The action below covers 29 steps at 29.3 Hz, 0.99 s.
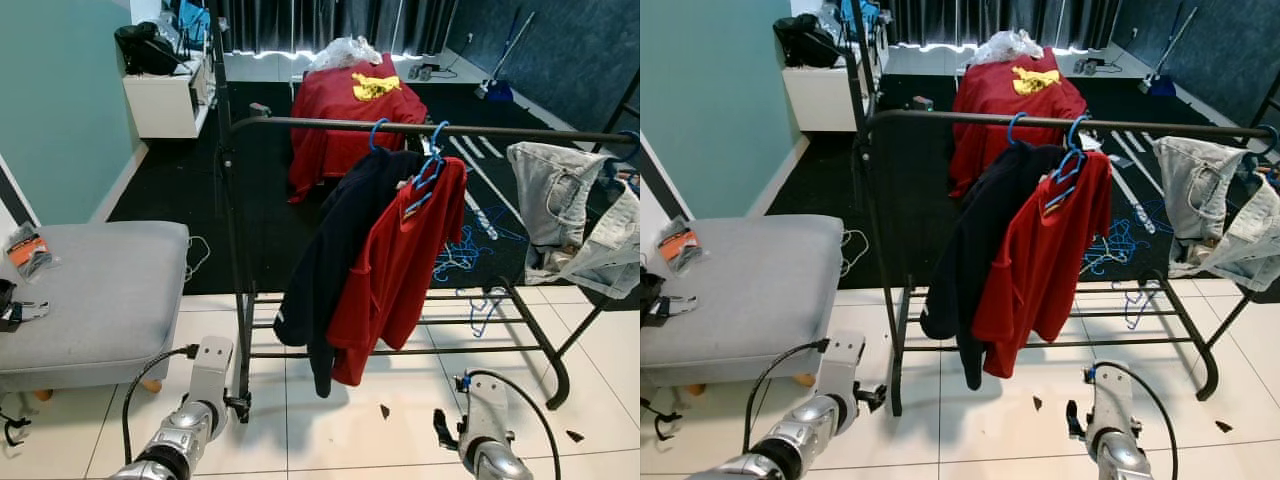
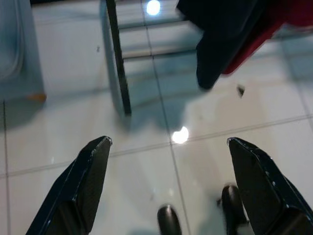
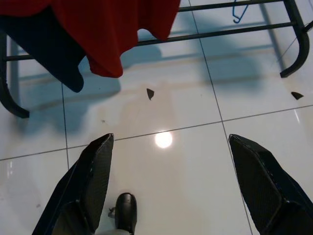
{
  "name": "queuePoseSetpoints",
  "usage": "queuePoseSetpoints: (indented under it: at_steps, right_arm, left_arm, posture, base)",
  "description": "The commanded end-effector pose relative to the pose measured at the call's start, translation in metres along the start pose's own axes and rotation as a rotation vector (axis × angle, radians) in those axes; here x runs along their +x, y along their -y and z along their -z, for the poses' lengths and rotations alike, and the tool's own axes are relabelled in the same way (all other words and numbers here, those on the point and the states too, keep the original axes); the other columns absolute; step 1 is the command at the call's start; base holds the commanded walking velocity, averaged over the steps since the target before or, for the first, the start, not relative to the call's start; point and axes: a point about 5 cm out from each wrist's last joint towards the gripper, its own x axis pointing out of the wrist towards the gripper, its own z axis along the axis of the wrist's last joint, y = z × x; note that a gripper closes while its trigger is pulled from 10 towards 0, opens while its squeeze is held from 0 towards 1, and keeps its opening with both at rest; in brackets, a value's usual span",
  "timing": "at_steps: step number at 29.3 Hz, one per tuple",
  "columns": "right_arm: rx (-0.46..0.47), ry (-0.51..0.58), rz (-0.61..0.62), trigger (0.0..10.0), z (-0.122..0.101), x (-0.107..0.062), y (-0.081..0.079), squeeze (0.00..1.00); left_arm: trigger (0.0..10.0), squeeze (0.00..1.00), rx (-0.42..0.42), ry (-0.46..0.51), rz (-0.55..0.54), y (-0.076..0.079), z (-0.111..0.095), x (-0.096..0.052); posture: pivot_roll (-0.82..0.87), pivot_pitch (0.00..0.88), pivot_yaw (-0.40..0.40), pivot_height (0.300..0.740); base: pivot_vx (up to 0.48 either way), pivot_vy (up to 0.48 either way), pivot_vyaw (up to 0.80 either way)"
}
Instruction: Hang hanger
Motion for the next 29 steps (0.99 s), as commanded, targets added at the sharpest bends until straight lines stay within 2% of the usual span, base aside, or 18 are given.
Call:
queuePoseSetpoints:
  at_steps: [1,4,5,8,9,10,12,13,14,15,24,26,27,28,29]
  right_arm:
    - [-0.025,0.020,-0.013,10.0,0.002,-0.002,0.003,0.00]
    - [-0.055,0.017,-0.015,10.0,0.007,-0.005,0.006,0.00]
    - [-0.072,0.014,-0.018,10.0,0.013,-0.008,0.009,0.00]
    - [-0.085,0.011,-0.023,10.0,0.019,-0.011,0.011,0.00]
    - [-0.083,0.005,-0.029,10.0,0.024,-0.014,0.013,0.00]
    - [-0.083,0.005,-0.029,10.0,0.024,-0.014,0.013,0.00]
    - [-0.065,0.003,-0.039,10.0,0.032,-0.018,0.014,0.00]
    - [-0.065,0.003,-0.039,10.0,0.032,-0.018,0.014,0.00]
    - [-0.037,0.013,-0.051,10.0,0.034,-0.020,0.013,0.63]
    - [-0.007,0.021,-0.068,10.0,0.036,-0.021,0.012,1.00]
    - [0.054,0.036,-0.091,10.0,0.041,-0.025,0.012,1.00]
    - [0.055,0.028,-0.078,10.0,0.042,-0.025,0.013,1.00]
    - [0.041,0.012,-0.061,10.0,0.042,-0.024,0.014,1.00]
    - [0.035,0.003,-0.056,10.0,0.042,-0.023,0.014,0.67]
    - [0.023,-0.007,-0.062,10.0,0.042,-0.023,0.013,0.00]
  left_arm:
    - [10.0,0.00,0.007,0.040,-0.002,-0.007,-0.003,-0.002]
    - [10.0,0.00,0.049,0.074,-0.025,-0.009,-0.003,-0.004]
    - [10.0,0.00,0.073,0.114,-0.050,-0.011,-0.002,-0.007]
    - [10.0,0.00,0.079,0.149,-0.074,-0.015,0.000,-0.011]
    - [10.0,0.00,0.039,0.183,-0.067,-0.019,0.003,-0.015]
    - [10.0,0.00,0.039,0.183,-0.067,-0.019,0.003,-0.015]
    - [10.0,0.00,-0.086,0.213,-0.025,-0.027,0.008,-0.021]
    - [10.0,0.00,-0.086,0.213,-0.025,-0.027,0.008,-0.021]
    - [10.0,0.00,-0.147,0.223,0.008,-0.031,0.011,-0.024]
    - [10.0,1.00,-0.174,0.246,0.022,-0.035,0.011,-0.027]
    - [10.0,1.00,-0.212,0.341,0.083,-0.034,0.004,-0.033]
    - [10.0,1.00,-0.231,0.357,0.121,-0.030,0.000,-0.033]
    - [10.0,1.00,-0.210,0.375,0.144,-0.025,-0.008,-0.032]
    - [10.0,1.00,-0.194,0.396,0.165,-0.022,-0.016,-0.031]
    - [10.0,0.00,-0.178,0.413,0.195,-0.019,-0.023,-0.030]
  posture:
    - [0.04,0.091,-0.040,0.740]
    - [0.04,0.105,-0.042,0.740]
    - [0.04,0.125,-0.041,0.740]
    - [0.04,0.138,-0.041,0.740]
    - [0.04,0.148,-0.045,0.740]
    - [0.04,0.148,-0.045,0.740]
    - [0.03,0.152,-0.043,0.740]
    - [0.03,0.152,-0.043,0.740]
    - [0.03,0.160,-0.044,0.740]
    - [0.02,0.161,-0.043,0.740]
    - [0.02,0.171,-0.046,0.740]
    - [0.02,0.171,-0.050,0.740]
    - [0.02,0.172,-0.051,0.740]
    - [0.02,0.174,-0.052,0.740]
    - [0.03,0.171,-0.052,0.740]
  base:
    - [0.000,0.000,0.00]
    - [0.000,0.000,0.00]
    - [0.000,0.000,0.00]
    - [0.000,0.000,0.00]
    - [0.000,0.000,0.00]
    - [0.000,0.000,0.00]
    - [0.000,0.000,0.00]
    - [0.000,0.000,0.00]
    - [0.000,0.000,0.00]
    - [0.000,0.000,0.00]
    - [0.000,0.000,0.00]
    - [0.000,0.000,0.00]
    - [0.000,0.000,0.00]
    - [0.000,0.000,0.00]
    - [0.000,0.000,0.00]
